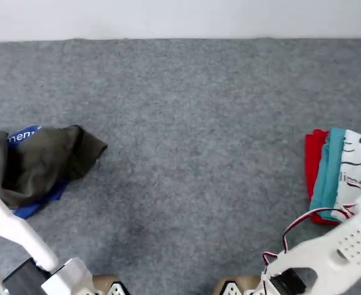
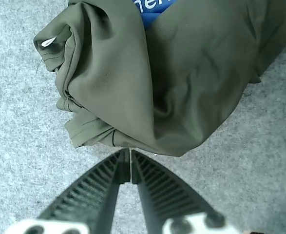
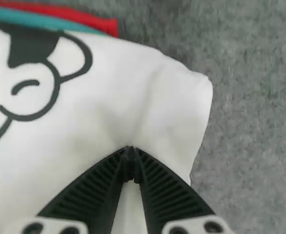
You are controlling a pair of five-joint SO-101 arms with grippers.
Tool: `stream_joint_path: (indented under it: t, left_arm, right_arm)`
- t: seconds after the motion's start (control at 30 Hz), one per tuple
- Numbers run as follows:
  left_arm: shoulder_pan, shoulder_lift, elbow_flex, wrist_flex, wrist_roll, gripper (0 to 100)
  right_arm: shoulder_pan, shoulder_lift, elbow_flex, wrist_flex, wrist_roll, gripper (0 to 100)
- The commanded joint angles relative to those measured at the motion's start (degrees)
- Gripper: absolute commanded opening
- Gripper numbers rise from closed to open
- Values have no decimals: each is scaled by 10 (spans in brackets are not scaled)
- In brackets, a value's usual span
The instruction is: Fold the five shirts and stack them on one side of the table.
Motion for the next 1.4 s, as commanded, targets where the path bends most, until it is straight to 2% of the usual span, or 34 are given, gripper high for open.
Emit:
stream_joint_path:
  t: [0.0, 0.2, 0.53, 0.83, 1.03, 1.37]
  left_arm:
    - [4, -18, -3, 2, -2, 15]
    - [4, -19, -4, 2, -3, 15]
    - [4, -15, -2, -6, -2, 17]
    - [28, -12, 25, -40, -4, 222]
    - [62, 79, 36, -71, -37, 229]
    - [66, 192, 18, -120, -61, 228]
  right_arm:
    - [7, -33, -12, 30, 4, 10]
    - [-35, -126, -17, 79, -31, 10]
    - [-108, -278, -13, 348, -68, 10]
    - [-174, -285, -13, 567, -69, 13]
    - [-172, -299, -5, 575, -120, 11]
    - [-173, -345, 56, 575, -127, 11]
